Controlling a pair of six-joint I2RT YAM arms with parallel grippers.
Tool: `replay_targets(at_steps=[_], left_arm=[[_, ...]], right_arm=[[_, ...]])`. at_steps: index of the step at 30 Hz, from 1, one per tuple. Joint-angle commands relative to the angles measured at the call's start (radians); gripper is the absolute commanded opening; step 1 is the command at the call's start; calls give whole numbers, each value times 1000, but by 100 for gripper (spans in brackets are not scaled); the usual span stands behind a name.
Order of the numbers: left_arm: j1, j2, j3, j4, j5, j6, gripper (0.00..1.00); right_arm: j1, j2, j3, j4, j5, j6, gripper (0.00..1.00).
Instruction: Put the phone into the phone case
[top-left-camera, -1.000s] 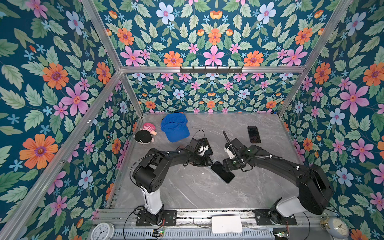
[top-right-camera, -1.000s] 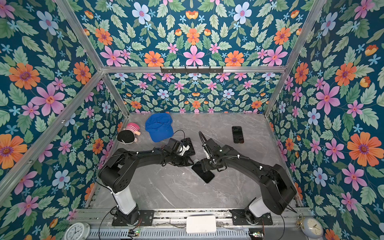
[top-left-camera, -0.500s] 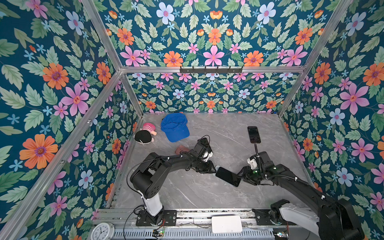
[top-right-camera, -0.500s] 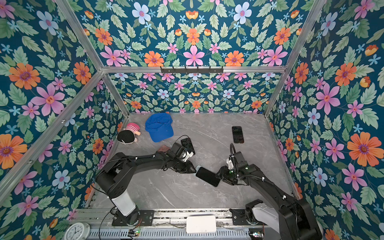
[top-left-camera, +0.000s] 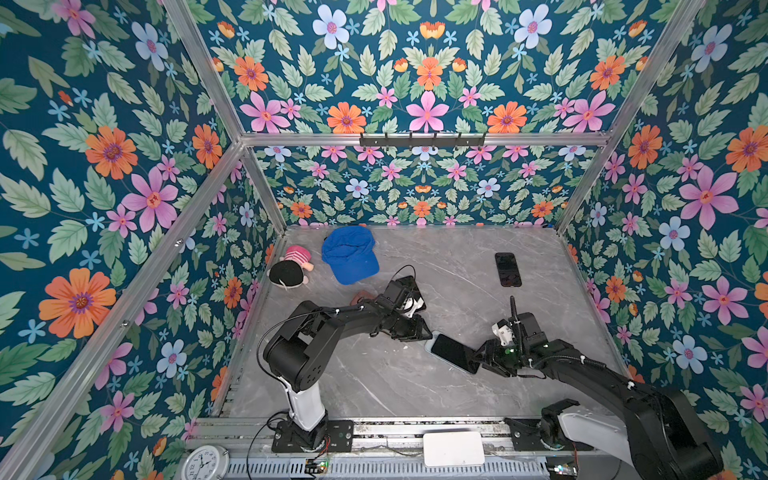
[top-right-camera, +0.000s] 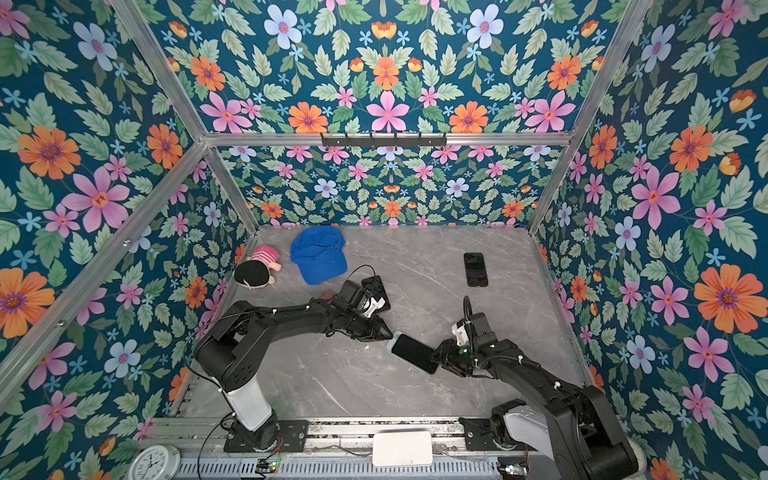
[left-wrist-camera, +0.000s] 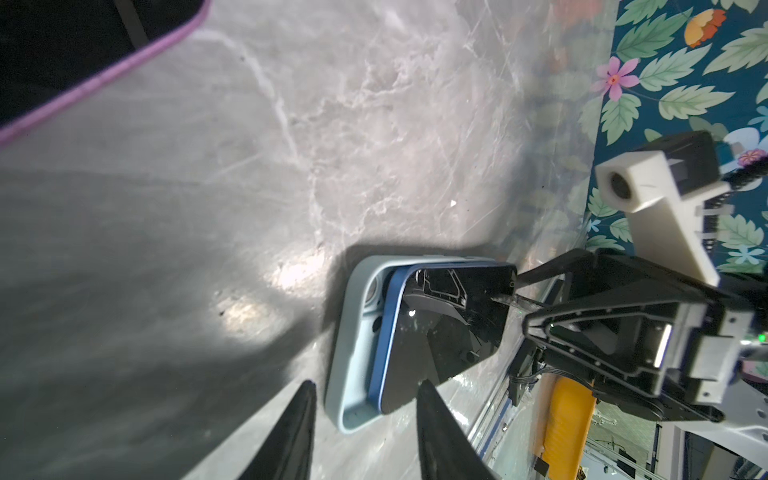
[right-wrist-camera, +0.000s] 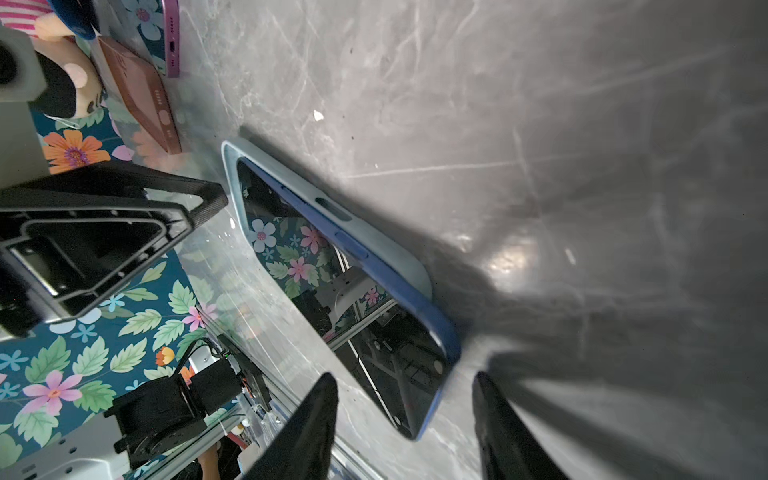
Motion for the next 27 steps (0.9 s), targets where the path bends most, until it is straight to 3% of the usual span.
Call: replay_targets(at_steps=[1, 16, 27], left_arm=[[5, 11, -2, 14, 18, -2, 43], [14, 1, -50, 24, 20, -6, 42], [14, 11, -70, 49, 23, -20, 30]], right_arm=[[0, 29, -1, 117, -37, -19, 52], [0, 168, 44, 265, -118, -1, 40], [0, 158, 61, 275, -145, 19, 33]])
